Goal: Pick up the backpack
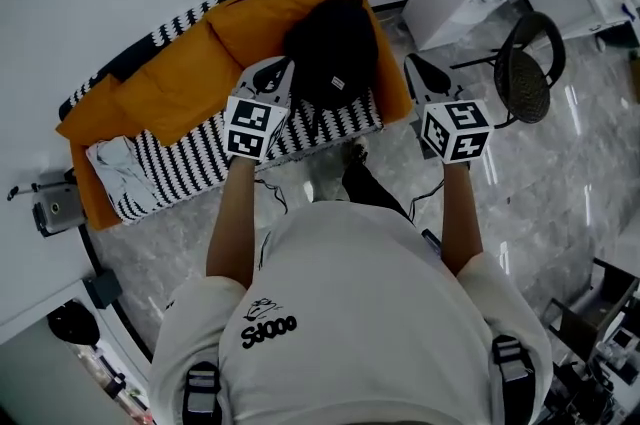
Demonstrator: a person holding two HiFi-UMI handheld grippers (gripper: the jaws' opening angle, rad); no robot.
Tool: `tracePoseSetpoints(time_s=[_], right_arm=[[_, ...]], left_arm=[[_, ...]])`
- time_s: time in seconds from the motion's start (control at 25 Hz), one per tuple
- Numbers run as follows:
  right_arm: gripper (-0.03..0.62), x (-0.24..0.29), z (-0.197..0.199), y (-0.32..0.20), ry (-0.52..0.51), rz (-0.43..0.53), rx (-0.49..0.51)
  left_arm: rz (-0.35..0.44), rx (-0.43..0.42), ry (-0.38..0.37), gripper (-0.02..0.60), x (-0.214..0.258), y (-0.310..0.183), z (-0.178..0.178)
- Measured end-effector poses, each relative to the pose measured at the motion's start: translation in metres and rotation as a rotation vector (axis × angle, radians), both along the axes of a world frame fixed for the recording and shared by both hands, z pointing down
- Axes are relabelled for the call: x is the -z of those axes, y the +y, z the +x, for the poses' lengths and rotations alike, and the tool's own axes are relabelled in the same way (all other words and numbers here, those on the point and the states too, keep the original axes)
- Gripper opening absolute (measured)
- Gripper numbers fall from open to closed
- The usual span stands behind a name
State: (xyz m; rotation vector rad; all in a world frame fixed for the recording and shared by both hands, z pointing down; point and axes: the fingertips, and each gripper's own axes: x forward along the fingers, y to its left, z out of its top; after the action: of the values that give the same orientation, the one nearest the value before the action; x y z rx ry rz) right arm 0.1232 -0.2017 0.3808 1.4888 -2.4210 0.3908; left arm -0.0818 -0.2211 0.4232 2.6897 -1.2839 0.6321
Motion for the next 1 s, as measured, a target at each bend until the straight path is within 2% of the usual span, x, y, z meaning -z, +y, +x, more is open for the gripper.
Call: tracePoseSetpoints(time_s=[0.48, 0.68, 0.88, 0.96, 1.0], right_arm=[[0.035, -0.043, 0.053, -0.119, -0.036, -0.106, 0.065], [0.037, -0.067, 0.069, -0.161, -0.061, -0.157, 0.086], [0.038, -0.091, 0.081, -0.195, -0.072, -0.187, 0.08], [0.065, -0.1, 0.077, -0.2, -0.072, -0.207, 0.078], [0.106, -0.105, 0.073, -0.2, -0.073, -0.222, 0.077]], left_arm=[[-0.112, 0.057, -0.1, 0.023, -0.044, -0.105, 0.042], [-0.16, 0.09, -0.14, 0.023, -0.065, -0.145, 0.047], [-0.174, 0.115, -0.153, 0.023, -0.083, -0.18, 0.049], [-0.185, 0.102, -0.149, 0.023, -0.091, -0.19, 0.046], [-0.192, 0.09, -0.147, 0.023, -0.096, -0.193, 0.043]])
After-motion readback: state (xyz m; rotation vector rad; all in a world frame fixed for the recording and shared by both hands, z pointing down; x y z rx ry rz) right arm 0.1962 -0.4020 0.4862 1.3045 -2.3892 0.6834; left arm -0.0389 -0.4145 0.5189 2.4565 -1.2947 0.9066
